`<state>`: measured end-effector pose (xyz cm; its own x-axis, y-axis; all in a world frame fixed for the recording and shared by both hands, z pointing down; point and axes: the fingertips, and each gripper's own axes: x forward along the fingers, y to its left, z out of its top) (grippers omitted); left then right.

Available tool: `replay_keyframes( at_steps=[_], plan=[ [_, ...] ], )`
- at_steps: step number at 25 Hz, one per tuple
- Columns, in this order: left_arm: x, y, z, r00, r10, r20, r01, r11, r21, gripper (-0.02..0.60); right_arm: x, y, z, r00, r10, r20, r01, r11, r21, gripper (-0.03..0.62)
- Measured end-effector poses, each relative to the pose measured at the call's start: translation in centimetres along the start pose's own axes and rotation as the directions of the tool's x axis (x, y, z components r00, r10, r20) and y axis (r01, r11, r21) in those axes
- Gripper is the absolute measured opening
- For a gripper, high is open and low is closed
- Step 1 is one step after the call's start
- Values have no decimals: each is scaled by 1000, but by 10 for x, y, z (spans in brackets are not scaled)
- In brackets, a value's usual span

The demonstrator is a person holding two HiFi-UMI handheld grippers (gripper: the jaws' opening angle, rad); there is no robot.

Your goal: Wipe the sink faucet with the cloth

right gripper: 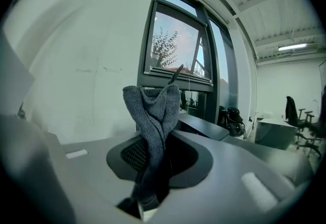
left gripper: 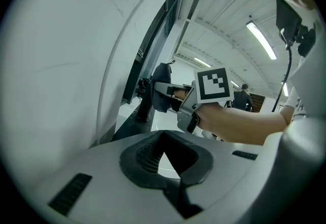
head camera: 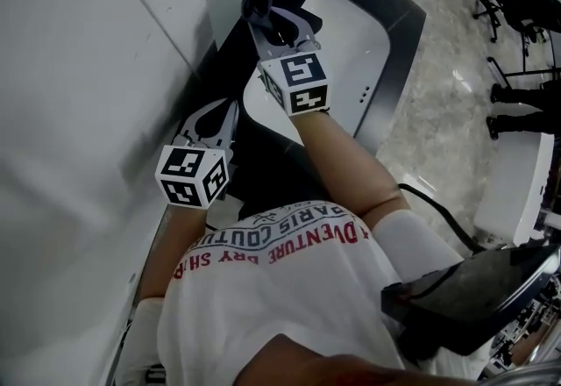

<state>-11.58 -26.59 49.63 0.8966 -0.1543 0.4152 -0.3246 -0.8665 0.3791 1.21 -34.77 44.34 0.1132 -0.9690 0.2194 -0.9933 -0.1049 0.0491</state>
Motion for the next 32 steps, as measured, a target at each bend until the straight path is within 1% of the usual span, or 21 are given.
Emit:
replay_keyframes(
  at_steps=[3, 7, 10, 15, 21, 24, 28, 30, 32],
  plan=[
    [-2, 2, -7, 1000, 5, -4, -6, 1000, -13, 2, 6, -10, -10, 999, -42, -19, 43, 999, 6, 71],
    [-3, 6, -12, 1000, 9, -10, -9, 1000, -22, 2, 13, -11, -21, 997, -60, -50, 59, 998, -21, 71],
    [-4, 8, -15, 1000, 8, -14, -8, 999, -33, 2, 21, -10, -37, 994, -61, -87, 58, 998, -35, 71],
    [-4, 15, -20, 1000, 17, -18, -17, 999, -43, 2, 35, -5, -70, 984, -44, -175, 34, 998, -55, 71],
    [-4, 23, -27, 999, 27, -26, -28, 998, -59, 2, 45, -2, -109, 960, -58, -273, 28, 993, -111, 71],
    [-5, 25, -30, 999, 31, -33, -34, 997, -69, 2, 48, -4, -122, 947, -58, -316, 24, 994, -111, 71],
    [-7, 26, -34, 999, 35, -40, -38, 996, -76, 2, 49, -3, -128, 942, -60, -329, 19, 992, -128, 71],
    [-8, 27, -34, 999, 34, -38, -37, 997, -74, 2, 46, 2, -122, 948, -49, -314, 13, 993, -116, 71],
    [-8, 26, -33, 999, 31, -36, -34, 997, -72, 2, 39, 9, -107, 962, -28, -272, 2, 995, -96, 71]
  ],
)
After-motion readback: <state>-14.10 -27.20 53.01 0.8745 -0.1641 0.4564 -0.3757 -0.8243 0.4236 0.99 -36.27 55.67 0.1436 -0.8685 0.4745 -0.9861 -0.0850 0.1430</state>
